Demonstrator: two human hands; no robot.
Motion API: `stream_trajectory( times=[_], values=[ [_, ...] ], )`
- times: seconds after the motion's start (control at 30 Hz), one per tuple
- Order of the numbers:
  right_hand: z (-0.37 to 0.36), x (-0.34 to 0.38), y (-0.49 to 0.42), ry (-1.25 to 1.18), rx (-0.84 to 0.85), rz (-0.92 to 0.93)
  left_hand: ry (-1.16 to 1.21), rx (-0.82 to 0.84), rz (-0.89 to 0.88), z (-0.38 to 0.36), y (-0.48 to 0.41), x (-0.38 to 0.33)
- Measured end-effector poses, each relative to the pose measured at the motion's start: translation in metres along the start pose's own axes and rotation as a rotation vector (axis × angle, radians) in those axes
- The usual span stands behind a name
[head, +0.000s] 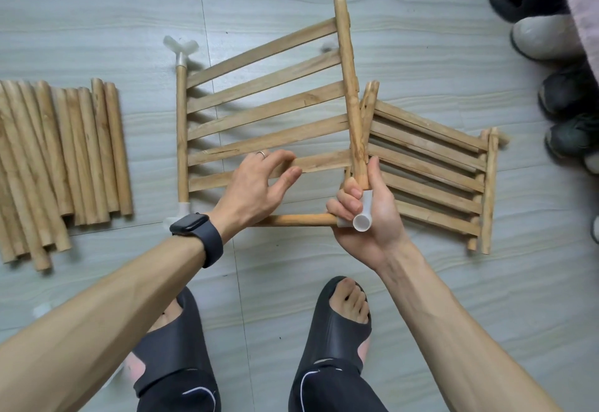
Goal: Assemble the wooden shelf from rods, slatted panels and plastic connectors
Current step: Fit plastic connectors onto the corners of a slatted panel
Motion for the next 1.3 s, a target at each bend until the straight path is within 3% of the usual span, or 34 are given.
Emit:
stream_trajectory(
  times=[0.47, 0.6, 0.7, 0.77, 0.93, 1.03, 1.1, 1.3],
  values=[
    [-0.005, 0.008, 0.020, 0.066, -0.194, 0.121, 0.143, -0.012, 0.051, 0.013, 0.016, -0.009],
    [0.006, 0.013, 0.021, 0.097, -0.297, 0.070, 0.161, 0.042, 0.067, 0.006, 0.021, -0.009],
    [0.002, 0.034, 0.026, 0.207, -0.327, 0.149, 0.237, 0.106, 0.124, 0.005, 0.013, -0.018],
    [-0.015, 0.060, 0.033, 0.347, -0.283, 0.232, 0.292, 0.026, 0.144, 0.026, -0.002, -0.035],
    [-0.073, 0.102, 0.057, 0.654, -0.182, 0.406, 0.378, -0.533, 0.175, 0.124, -0.036, -0.072],
    [-0.094, 0.098, 0.068, 0.812, -0.186, 0.451, 0.567, -0.460, 0.336, 0.142, -0.060, -0.080],
    [-0.104, 0.092, 0.072, 0.876, -0.196, 0.475, 0.731, -0.402, 0.354, 0.139, -0.067, -0.090],
    [-0.110, 0.081, 0.069, 0.777, -0.240, 0.461, 0.787, -0.536, 0.316, 0.125, -0.060, -0.105]
  ],
)
Point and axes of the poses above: each hand's wrist, its own y-axis away from the middle knuckle, its own z-axis out of the back of the hand, x = y × z, the point moved 8 cm from there along -y, towards the middle knuckle, and after that the axes turned 3 degrees about -x, right-handed, at the moved point
